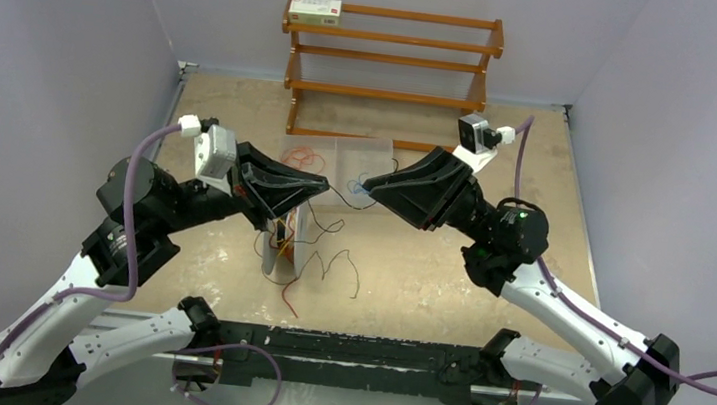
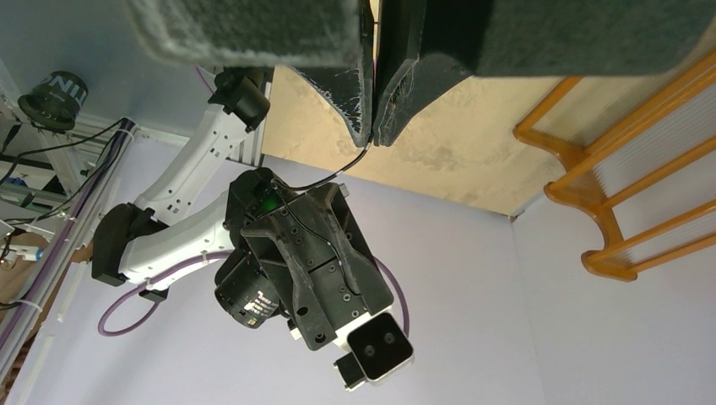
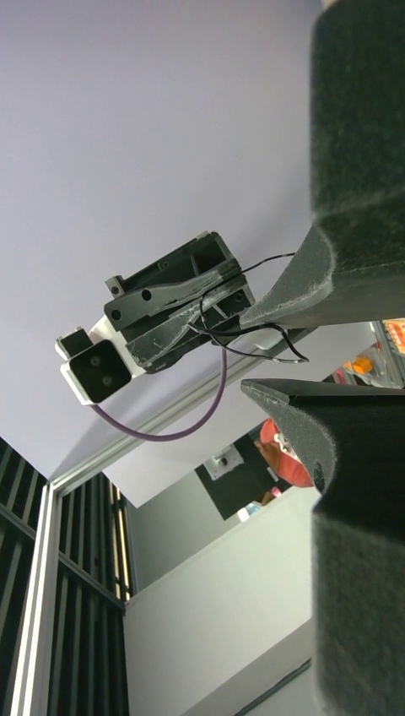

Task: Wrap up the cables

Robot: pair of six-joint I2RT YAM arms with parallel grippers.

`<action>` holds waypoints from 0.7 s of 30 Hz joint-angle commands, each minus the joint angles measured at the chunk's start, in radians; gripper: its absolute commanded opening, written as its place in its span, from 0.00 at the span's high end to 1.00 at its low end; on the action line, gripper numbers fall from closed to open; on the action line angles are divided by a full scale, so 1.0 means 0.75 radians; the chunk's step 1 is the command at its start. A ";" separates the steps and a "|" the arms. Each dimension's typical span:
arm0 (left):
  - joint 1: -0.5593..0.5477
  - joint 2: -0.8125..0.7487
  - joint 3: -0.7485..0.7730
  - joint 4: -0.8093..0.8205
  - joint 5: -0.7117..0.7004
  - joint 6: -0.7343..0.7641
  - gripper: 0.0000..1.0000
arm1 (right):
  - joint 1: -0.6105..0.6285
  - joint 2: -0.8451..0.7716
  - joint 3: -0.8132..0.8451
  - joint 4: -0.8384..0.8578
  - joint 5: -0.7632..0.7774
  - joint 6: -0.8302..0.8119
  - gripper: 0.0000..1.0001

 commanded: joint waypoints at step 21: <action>-0.003 0.020 -0.025 0.164 -0.051 0.010 1.00 | 0.003 0.030 -0.024 0.197 -0.016 0.074 0.54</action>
